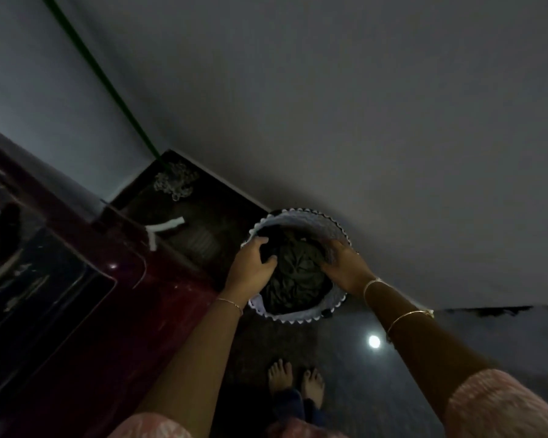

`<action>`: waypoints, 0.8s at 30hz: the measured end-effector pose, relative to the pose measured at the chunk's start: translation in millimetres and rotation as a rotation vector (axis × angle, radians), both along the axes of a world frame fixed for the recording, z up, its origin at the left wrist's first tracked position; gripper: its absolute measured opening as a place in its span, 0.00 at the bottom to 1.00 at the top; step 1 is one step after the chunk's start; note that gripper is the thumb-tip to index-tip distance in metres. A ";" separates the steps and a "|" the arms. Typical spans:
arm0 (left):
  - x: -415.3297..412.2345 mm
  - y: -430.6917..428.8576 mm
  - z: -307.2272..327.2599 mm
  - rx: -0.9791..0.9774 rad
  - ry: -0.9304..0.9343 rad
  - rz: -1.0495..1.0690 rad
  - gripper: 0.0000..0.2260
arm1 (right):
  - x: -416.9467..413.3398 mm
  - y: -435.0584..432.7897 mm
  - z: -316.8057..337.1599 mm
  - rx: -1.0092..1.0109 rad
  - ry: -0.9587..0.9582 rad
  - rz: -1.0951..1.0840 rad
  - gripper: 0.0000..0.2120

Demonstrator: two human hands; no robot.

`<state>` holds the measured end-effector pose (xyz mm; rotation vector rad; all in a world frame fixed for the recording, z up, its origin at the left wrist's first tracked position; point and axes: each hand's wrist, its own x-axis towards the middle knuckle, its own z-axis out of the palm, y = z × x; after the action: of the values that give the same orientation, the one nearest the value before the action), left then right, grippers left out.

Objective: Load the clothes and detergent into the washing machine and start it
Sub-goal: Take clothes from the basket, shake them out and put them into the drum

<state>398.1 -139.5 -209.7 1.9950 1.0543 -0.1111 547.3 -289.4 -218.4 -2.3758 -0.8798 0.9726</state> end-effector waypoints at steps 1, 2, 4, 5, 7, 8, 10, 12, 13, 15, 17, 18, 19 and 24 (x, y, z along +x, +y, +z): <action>4.3 2.6 -14.6 -0.020 0.009 0.005 0.20 | 2.9 2.1 -16.5 -0.025 0.021 -0.012 0.26; 8.5 4.8 -29.5 -0.043 0.026 0.010 0.20 | 4.7 4.1 -33.4 -0.051 0.040 -0.024 0.26; 18.0 9.8 -58.9 -0.117 0.054 0.034 0.20 | 8.0 8.5 -69.7 -0.094 0.080 -0.041 0.24; 23.0 12.6 -74.4 -0.167 0.058 0.061 0.20 | 9.1 11.3 -86.3 -0.123 0.105 -0.049 0.22; 31.7 16.6 -107.4 -0.269 0.055 0.135 0.19 | 9.5 17.8 -122.8 -0.184 0.149 -0.060 0.22; 35.0 17.7 -124.0 -0.318 0.054 0.175 0.18 | 9.6 21.5 -140.2 -0.210 0.150 -0.043 0.22; 39.6 18.4 -155.6 -0.405 0.060 0.247 0.17 | 9.1 27.1 -177.5 -0.252 0.139 -0.017 0.28; 40.4 16.9 -183.1 -0.477 0.079 0.313 0.17 | 6.6 32.7 -209.8 -0.275 0.155 -0.043 0.36; 39.2 16.0 -195.5 -0.511 0.089 0.337 0.17 | 4.3 35.1 -222.5 -0.265 0.162 -0.065 0.40; 37.3 14.2 -217.0 -0.577 0.117 0.382 0.18 | 1.2 40.5 -246.3 -0.246 0.169 -0.118 0.45; 35.0 11.6 -234.1 -0.656 0.132 0.449 0.18 | -2.6 43.9 -267.6 -0.243 0.190 -0.185 0.46; 34.1 9.9 -242.4 -0.692 0.130 0.480 0.18 | -4.8 46.4 -276.7 -0.251 0.198 -0.216 0.44; 34.4 8.6 -246.1 -0.726 0.124 0.511 0.18 | -5.4 48.2 -283.8 -0.261 0.209 -0.241 0.40; 33.0 -1.5 -247.9 -0.874 0.098 0.599 0.12 | -6.2 51.7 -290.0 -0.172 0.284 -0.399 0.17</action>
<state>431.1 -141.1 -457.6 0.8651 1.3240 -0.2892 541.1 -237.7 -508.4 -2.3422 -0.2129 1.2106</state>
